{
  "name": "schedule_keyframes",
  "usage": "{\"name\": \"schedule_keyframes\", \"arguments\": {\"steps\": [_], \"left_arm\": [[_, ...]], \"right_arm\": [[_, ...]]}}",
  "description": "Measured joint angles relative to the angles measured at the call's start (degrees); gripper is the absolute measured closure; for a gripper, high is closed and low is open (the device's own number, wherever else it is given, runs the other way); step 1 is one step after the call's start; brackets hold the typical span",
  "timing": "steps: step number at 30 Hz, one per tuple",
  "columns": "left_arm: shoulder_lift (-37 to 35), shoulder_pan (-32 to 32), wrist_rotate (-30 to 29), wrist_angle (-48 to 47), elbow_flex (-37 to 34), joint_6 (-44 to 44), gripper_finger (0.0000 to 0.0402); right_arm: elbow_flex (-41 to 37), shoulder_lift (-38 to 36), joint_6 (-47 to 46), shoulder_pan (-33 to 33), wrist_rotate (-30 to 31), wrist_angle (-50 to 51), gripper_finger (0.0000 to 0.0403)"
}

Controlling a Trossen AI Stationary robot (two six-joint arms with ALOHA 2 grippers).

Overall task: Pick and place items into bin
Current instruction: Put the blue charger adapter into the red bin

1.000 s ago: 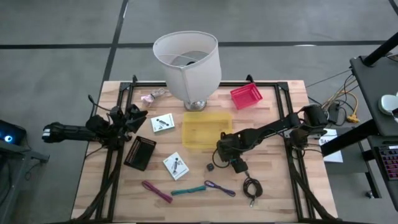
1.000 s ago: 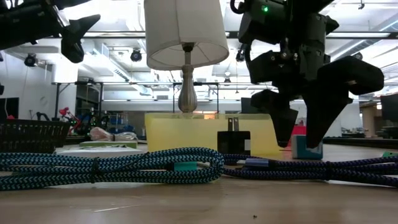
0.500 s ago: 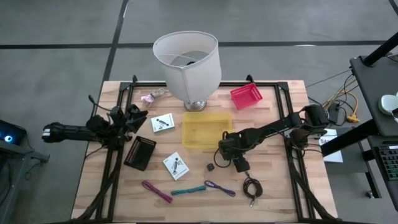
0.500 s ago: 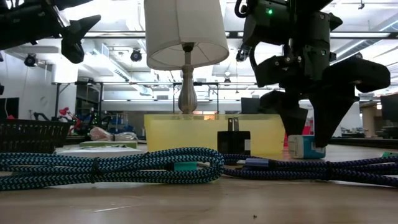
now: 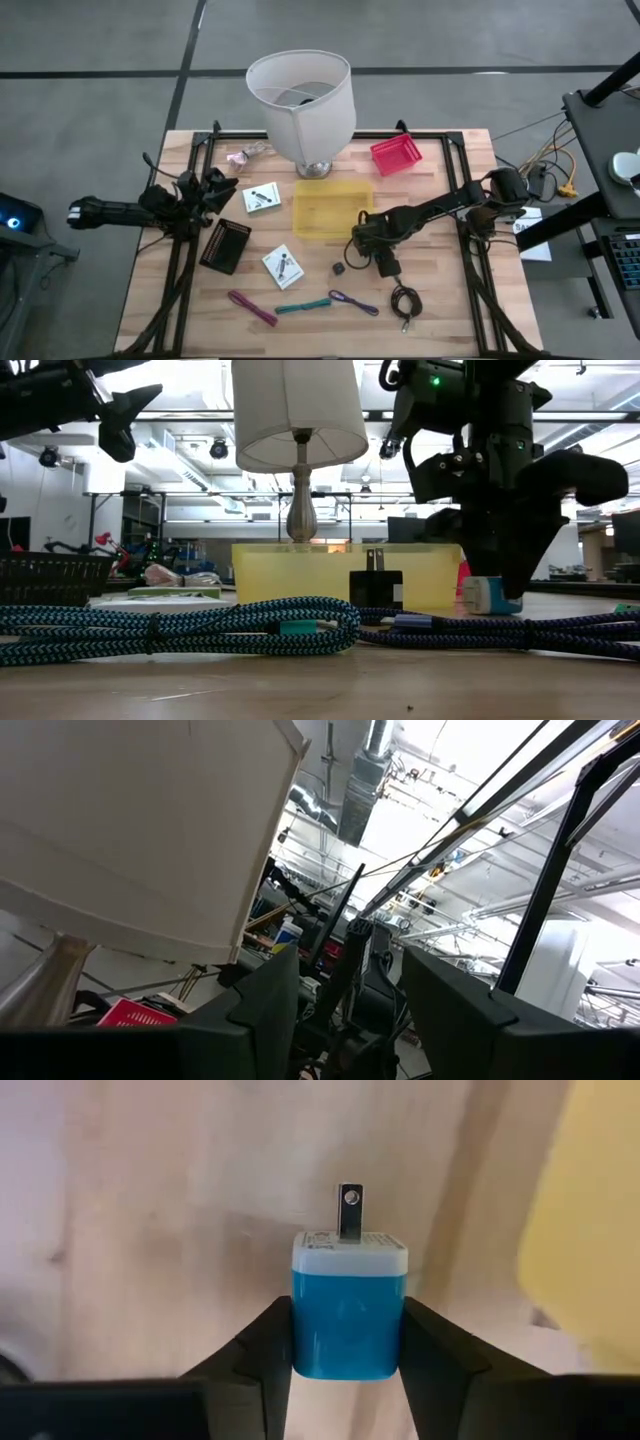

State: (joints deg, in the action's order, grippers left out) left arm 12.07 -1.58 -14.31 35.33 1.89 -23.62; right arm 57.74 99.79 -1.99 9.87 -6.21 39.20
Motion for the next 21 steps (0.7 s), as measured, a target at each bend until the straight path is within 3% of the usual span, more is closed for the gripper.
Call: {"name": "schedule_keyframes", "arguments": {"steps": [5, 10, 13, 18, 21], "left_arm": [[0.3, 0.0, 0.0, -0.1, 0.0, 0.0, 0.0237], [0.3, 0.0, 0.0, -0.4, 0.0, 0.0, 0.0237], [0.4, 0.0, 0.0, -0.4, 0.0, 0.0, 0.0237], [0.6, 0.0, 0.0, -0.9, -0.1, 0.0, 0.0237], [0.6, 0.0, -0.1, -1.7, -0.1, 0.0, 0.0237]], "right_arm": [[0.0, -1.4, -1.8, 0.0, -4.7, 0.1, 0.0274], [0.0, -6.7, -1.2, -0.1, -5.4, -4.0, 0.0274], [0.0, -11.1, -1.2, -1.1, -2.3, -9.0, 0.0274], [-0.8, -18.9, -2.6, -6.0, 8.3, -11.7, 0.0274], [-1.7, -23.0, -2.6, -11.3, 9.6, -11.7, 0.0274]]}}
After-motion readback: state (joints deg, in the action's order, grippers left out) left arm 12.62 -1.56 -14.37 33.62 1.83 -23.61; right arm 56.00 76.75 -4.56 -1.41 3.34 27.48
